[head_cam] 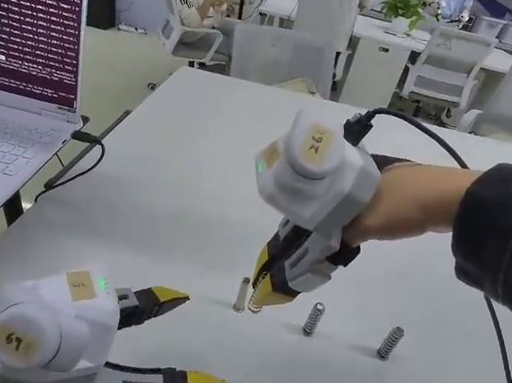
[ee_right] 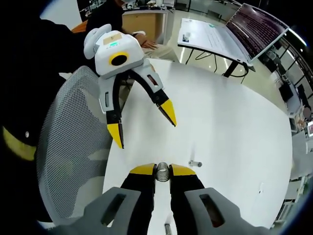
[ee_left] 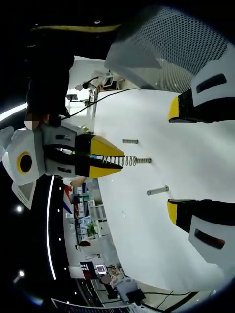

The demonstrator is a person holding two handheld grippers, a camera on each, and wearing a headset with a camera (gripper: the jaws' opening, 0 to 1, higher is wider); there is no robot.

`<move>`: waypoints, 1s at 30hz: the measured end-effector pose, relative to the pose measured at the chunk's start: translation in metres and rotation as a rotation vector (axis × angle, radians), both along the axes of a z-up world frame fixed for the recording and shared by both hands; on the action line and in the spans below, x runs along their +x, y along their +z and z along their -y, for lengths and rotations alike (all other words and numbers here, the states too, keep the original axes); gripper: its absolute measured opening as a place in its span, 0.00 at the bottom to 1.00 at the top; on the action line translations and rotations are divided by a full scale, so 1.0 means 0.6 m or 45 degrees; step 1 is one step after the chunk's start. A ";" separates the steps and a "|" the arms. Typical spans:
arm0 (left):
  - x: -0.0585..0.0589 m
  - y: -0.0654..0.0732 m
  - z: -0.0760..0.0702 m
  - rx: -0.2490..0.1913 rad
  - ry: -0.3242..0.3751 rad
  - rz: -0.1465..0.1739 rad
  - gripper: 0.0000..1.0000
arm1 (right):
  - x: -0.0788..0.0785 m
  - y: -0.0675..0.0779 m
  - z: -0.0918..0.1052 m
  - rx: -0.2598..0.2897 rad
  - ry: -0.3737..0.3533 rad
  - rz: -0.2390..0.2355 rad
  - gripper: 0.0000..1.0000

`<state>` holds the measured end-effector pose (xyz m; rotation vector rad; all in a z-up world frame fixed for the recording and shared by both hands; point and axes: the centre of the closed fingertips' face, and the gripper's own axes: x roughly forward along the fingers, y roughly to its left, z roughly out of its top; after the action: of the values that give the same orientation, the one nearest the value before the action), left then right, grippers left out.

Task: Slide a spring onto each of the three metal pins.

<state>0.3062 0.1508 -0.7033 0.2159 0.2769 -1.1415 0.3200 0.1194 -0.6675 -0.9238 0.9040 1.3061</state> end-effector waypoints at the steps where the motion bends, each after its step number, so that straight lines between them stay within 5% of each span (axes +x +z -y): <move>1: 0.001 -0.001 -0.001 0.004 0.004 0.006 0.63 | 0.002 0.000 0.000 0.001 -0.002 0.001 0.08; 23: 0.009 -0.023 -0.011 0.074 0.037 0.063 0.72 | 0.092 0.011 0.005 -0.004 -0.096 0.053 0.08; 30: 0.008 -0.021 -0.009 0.075 0.039 0.070 0.71 | 0.117 -0.014 0.004 -0.062 -0.101 0.032 0.08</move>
<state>0.3113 0.1565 -0.7159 0.2937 0.2647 -1.0964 0.3905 0.1168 -0.6761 -0.9311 0.9469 1.2074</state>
